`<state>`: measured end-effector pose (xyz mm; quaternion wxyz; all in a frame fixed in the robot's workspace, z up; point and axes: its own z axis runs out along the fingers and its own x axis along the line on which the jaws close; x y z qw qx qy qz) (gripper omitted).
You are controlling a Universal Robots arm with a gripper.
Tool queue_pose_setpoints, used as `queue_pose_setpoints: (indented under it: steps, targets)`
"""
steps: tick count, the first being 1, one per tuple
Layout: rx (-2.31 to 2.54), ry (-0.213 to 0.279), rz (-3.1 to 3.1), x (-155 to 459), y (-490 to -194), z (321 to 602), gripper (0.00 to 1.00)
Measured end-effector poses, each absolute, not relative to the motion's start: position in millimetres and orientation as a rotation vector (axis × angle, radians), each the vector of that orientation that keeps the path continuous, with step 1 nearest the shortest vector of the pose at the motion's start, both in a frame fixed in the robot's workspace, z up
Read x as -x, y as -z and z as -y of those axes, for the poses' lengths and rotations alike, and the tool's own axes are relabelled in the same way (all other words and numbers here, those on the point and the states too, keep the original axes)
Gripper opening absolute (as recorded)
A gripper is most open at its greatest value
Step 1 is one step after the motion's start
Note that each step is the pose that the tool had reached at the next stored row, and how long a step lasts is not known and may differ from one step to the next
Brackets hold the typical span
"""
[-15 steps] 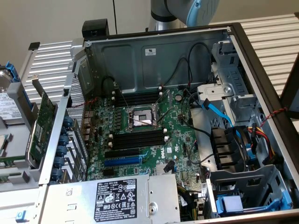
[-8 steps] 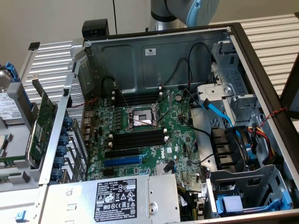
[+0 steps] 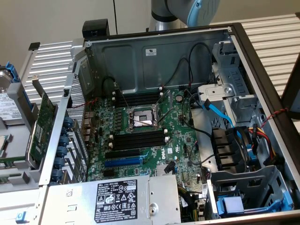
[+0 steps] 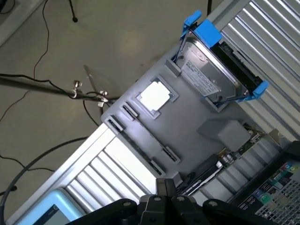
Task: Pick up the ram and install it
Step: 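Pick up the ram and move it above insertion slot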
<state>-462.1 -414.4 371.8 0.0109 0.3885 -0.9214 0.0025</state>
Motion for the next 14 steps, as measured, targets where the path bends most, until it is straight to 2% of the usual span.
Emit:
queue_pose_setpoints:
  steps: [14]
  targets:
    - [-1.567,-0.012,2.698,462.1,-370.3,414.5,0.11]
